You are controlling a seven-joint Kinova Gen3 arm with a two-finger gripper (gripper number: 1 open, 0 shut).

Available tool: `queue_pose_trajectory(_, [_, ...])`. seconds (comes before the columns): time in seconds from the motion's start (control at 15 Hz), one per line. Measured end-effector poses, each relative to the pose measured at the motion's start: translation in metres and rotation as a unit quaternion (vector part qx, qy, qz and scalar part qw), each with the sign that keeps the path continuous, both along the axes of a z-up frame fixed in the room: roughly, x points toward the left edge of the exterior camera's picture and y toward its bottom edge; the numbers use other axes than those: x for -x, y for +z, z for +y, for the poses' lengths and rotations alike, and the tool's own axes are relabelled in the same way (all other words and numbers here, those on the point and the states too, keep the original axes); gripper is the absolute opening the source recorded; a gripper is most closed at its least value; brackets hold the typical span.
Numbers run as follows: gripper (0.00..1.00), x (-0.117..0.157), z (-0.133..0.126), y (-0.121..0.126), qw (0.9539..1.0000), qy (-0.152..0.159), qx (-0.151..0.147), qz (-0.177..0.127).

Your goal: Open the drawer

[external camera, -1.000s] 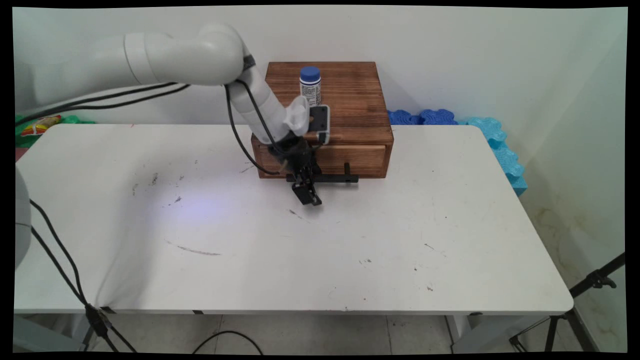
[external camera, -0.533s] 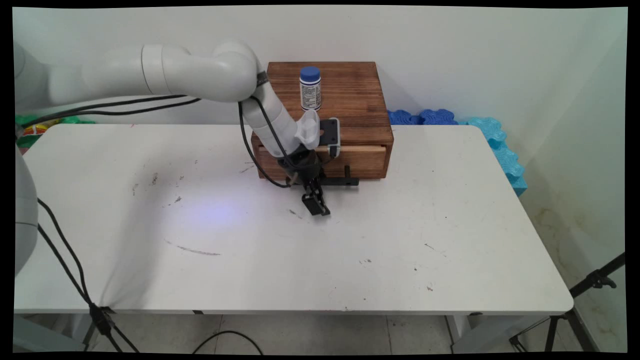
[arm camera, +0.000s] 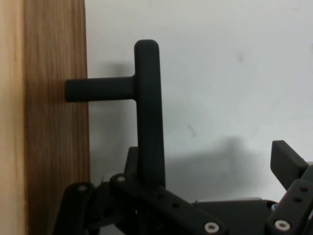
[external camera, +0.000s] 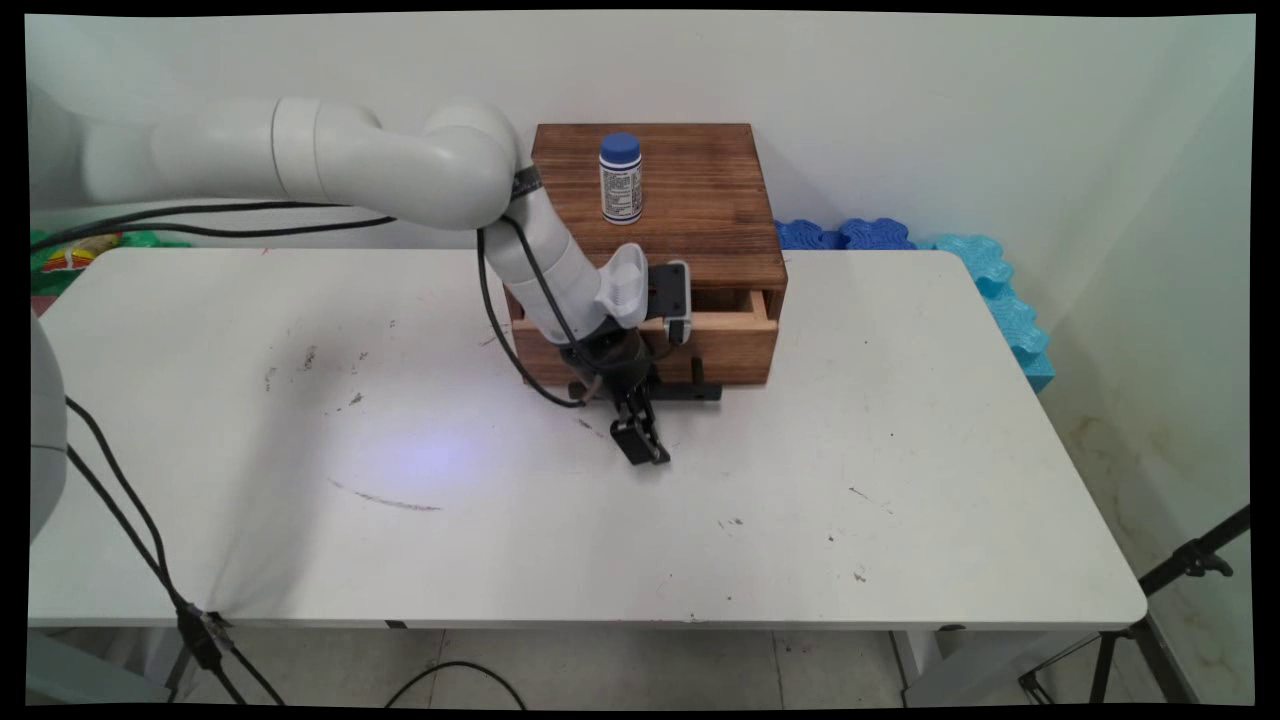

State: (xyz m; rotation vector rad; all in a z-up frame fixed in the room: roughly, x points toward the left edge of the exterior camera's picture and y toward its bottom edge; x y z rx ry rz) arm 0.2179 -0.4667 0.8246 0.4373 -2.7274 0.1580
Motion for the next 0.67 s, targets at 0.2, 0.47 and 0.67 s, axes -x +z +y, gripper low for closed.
queue_pose_trajectory(0.2, [1.0, 0.004, 0.016, 0.002, 1.0, -0.003, -0.005, 0.002])
queue_pose_trajectory(0.47, [1.0, 0.01, 0.04, 0.005, 0.9999, -0.009, -0.011, 0.005])
queue_pose_trajectory(0.67, [1.0, 0.015, 0.058, 0.007, 0.9998, -0.014, -0.013, 0.007])
